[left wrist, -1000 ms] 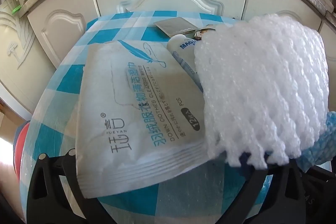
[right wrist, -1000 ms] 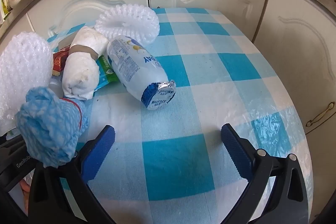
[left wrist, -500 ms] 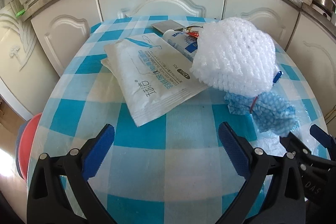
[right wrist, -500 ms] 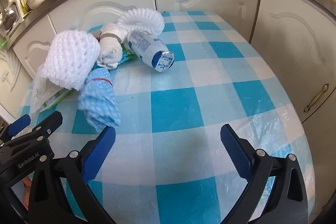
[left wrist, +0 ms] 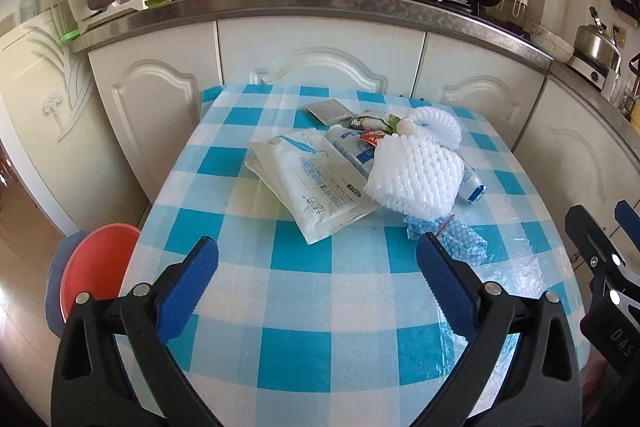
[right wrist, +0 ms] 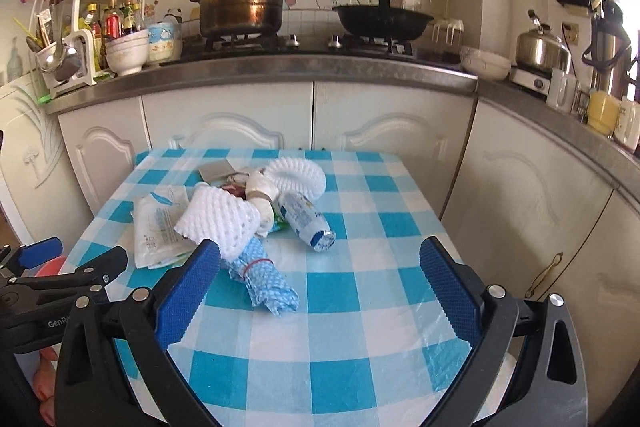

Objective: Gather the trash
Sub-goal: 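Move both tools toward the pile of trash on the checkered table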

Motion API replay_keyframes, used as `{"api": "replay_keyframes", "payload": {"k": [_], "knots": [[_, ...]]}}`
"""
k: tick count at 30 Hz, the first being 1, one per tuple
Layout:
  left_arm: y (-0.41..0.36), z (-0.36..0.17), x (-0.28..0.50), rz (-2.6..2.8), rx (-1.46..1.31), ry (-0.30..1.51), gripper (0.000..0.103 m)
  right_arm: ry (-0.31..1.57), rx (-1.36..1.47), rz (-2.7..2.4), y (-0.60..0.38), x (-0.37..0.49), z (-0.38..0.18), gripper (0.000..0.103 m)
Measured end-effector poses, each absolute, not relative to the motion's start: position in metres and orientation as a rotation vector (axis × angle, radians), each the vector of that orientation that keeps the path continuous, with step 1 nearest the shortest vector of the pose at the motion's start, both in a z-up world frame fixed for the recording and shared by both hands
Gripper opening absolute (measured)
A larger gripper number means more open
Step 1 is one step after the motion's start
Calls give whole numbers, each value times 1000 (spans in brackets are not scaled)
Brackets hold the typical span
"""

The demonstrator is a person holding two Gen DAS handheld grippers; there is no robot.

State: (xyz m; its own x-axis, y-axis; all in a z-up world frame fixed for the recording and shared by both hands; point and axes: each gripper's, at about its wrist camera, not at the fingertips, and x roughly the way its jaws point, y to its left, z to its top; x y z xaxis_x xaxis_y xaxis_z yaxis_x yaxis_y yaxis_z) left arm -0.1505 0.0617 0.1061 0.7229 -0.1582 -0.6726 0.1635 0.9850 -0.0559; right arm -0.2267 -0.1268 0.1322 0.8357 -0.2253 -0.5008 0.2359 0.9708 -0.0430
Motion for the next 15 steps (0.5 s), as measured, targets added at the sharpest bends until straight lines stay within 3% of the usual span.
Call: {"api": "replay_keyframes", "payload": {"k": [15], "knots": [[82, 161, -200, -155, -22, 593, 99, 346, 9, -200, -96, -279, 184, 99]]}}
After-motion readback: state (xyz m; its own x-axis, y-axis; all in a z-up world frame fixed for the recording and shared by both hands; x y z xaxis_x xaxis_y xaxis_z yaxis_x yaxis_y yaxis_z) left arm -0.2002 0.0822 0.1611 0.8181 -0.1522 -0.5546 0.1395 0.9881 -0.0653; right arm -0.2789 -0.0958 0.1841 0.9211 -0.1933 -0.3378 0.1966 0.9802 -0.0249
